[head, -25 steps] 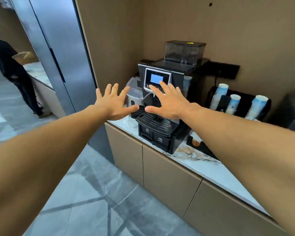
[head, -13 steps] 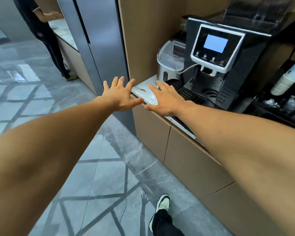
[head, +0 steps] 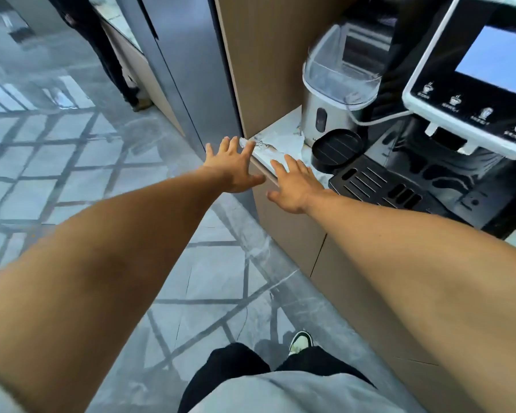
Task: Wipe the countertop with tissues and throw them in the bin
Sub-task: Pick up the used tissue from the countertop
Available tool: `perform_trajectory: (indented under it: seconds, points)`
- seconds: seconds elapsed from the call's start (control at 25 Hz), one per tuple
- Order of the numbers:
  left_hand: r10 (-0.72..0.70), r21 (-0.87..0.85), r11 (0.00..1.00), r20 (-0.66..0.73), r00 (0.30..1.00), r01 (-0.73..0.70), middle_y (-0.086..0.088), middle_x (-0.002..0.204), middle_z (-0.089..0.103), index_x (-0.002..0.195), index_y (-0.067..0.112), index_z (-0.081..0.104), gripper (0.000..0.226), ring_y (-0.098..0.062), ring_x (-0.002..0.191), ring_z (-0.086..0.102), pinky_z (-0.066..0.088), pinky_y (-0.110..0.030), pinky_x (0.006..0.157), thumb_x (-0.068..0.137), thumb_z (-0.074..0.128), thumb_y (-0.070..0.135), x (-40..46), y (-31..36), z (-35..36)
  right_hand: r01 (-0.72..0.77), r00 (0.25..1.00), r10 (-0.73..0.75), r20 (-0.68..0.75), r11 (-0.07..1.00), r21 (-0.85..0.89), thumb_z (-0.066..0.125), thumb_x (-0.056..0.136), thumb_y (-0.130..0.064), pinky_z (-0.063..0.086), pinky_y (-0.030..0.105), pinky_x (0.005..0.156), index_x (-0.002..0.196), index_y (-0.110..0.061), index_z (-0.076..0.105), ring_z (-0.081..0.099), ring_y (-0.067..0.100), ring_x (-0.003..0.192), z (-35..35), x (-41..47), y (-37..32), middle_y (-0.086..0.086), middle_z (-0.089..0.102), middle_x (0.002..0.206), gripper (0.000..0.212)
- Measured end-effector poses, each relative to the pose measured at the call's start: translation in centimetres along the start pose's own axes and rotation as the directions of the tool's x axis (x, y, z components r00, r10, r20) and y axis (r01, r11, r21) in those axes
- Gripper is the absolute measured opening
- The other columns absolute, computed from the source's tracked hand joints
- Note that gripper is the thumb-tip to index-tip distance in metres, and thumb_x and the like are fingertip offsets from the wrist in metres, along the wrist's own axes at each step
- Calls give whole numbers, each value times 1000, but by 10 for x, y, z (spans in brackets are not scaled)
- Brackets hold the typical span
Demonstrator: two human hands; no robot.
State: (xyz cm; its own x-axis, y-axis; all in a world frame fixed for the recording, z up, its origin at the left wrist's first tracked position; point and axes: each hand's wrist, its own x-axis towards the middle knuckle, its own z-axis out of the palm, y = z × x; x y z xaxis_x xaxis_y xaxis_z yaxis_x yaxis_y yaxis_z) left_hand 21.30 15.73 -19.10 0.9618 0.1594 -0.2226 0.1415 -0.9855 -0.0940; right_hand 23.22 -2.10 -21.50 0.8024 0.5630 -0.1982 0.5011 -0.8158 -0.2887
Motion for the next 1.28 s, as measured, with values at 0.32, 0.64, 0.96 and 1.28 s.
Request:
perform_trajectory:
  seconds: [0.32,0.64,0.96,1.28]
  points:
    - [170,-169,974,101,980,-151,-18,162,19,155,17,19,78,-39,149,17,29,-56,117,93,54,48,103,1,50,-239,965,231,124,970,52,57,89,-38,32,45,111,151,-22,14,14,34,145,42,77,24,10,7,160,77]
    - [495,-212,862,153,856,-460,-17,154,31,152,19,32,54,-39,140,31,33,-49,112,99,42,14,220,5,76,-538,842,538,26,843,-13,64,80,-7,43,42,100,133,-9,38,24,36,135,60,143,35,14,22,147,60]
    - [706,-76,708,63,705,-702,-11,146,36,150,27,38,70,-36,132,34,41,-47,103,88,46,-4,271,11,79,-683,729,677,102,729,43,58,86,0,44,44,102,142,-8,34,32,33,128,74,163,36,11,25,145,62]
    - [723,-31,688,121,681,-725,-14,147,34,151,29,34,55,-36,134,33,40,-50,104,99,53,28,299,17,89,-777,619,785,-19,616,131,46,101,-28,47,44,94,129,-10,51,38,32,121,77,178,38,12,41,130,34]
